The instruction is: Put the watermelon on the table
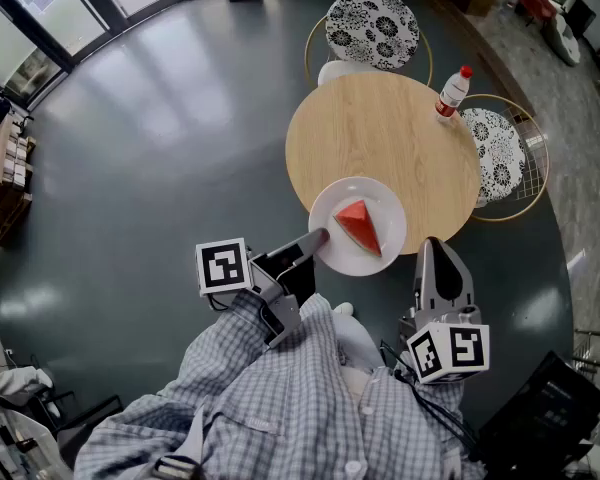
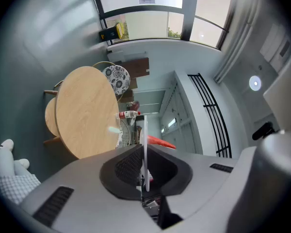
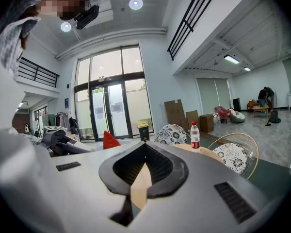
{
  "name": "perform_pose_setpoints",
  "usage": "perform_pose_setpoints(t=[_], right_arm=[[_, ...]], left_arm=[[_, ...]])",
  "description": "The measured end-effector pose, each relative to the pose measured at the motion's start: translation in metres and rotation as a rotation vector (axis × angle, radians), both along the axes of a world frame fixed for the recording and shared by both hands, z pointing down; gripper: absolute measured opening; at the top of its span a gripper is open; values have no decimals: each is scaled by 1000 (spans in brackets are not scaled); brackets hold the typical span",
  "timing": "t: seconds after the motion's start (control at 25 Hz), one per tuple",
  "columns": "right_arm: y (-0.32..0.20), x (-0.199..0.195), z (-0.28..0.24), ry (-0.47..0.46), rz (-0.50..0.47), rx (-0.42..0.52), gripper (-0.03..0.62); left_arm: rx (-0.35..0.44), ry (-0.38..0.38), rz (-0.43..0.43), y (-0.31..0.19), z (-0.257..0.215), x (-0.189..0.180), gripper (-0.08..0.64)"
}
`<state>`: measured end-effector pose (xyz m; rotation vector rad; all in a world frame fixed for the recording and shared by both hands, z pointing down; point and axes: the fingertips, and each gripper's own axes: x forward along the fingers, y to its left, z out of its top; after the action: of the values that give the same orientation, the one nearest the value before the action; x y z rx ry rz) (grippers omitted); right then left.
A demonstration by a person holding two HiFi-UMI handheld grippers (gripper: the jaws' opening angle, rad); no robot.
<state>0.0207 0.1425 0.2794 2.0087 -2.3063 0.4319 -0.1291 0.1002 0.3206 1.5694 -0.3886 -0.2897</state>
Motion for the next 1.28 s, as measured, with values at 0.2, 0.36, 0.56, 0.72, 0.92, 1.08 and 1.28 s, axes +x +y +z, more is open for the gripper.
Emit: perform_pose_setpoints(t=[0.2,0.36,0.56,0.72,0.92,1.08,1.28], right_arm=[[1,2,2,-10,-1,-7,8],[1,2,2,-11,-3,-9,8],[-1,-2,3,-57,-21,-34,8],[-4,-14,13,-231,-79,-120,9],[-6,-23,23,-374,-87,-207,11],[-7,-16,33,-476,-96,-240,90],[-6,-15,39,-506,-107,-275,92]], left_arm=[[-27,25,-22,0,3,0,21],[-25,17,-23,0,3,0,21],[-27,19,-29,0,4,-1,21],[-27,17,-34,0,4,0,21],[-25,14,-41,0,3,-1,21],[-23,12,-47,-1,8,8,21],[-29,26,-48,0,6,13,21]])
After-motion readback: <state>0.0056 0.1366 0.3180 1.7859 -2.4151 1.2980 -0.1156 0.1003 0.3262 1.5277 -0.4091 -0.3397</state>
